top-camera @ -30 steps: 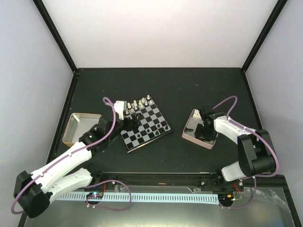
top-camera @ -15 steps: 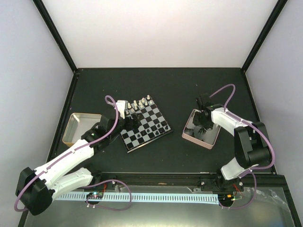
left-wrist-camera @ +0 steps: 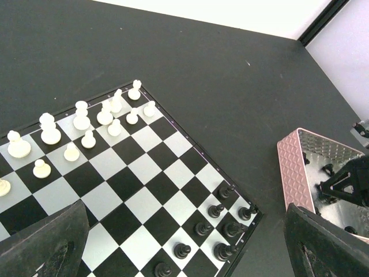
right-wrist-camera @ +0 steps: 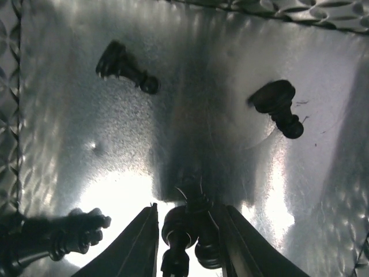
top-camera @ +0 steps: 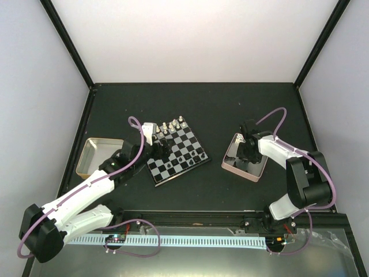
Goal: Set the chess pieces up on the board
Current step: Pick up the chess piece from the storage box.
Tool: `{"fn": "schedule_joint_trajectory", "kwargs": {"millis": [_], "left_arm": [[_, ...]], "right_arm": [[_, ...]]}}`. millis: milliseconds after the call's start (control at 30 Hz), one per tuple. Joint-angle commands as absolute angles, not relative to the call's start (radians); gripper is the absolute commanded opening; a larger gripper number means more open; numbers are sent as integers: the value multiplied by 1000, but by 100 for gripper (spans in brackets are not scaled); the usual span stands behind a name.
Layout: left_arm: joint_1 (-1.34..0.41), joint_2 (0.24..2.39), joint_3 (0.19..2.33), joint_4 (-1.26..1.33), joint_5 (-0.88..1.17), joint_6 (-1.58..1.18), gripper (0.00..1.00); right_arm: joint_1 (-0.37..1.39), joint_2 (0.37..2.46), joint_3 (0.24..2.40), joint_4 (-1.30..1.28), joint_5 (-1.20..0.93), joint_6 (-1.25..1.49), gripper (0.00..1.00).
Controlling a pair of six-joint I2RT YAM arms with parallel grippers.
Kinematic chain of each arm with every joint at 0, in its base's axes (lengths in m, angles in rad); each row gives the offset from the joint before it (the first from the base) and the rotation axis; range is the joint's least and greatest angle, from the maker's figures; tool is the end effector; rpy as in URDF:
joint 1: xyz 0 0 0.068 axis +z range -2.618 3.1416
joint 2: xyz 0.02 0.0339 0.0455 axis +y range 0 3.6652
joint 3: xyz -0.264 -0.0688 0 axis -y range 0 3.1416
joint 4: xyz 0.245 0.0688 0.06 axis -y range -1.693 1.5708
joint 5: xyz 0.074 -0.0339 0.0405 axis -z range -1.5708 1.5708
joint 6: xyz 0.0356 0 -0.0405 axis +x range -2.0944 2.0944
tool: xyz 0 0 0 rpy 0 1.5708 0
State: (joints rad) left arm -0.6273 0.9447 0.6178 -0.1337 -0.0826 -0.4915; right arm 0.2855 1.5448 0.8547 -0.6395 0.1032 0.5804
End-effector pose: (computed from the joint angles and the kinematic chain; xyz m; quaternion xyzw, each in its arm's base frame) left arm 0.1755 -0.1236 0.2569 0.0359 0.8486 -0.2497 0.4649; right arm 0.2567 0.0715 0.1615 0.1518 0.9797 0.0039 0.1305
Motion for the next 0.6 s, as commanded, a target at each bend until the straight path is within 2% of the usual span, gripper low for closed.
{"fn": "schedule_joint_trajectory", "kwargs": {"millis": [0,267,467,567], "left_arm": [[-618,950,646,-115,-65,-505,94],[-617,950,644,-117,-60,-508,94],[-616,948,643,-118,-56,-511,94],[-616,948,643,-119,-54,-512,93]], "right_arm": [[281,1509,829,-652,80,560,30],[282,1483,825,-673,105,553,23],[291,1473,840,-690,132,547,27],[295,1469,840,-689,132,543,19]]}}
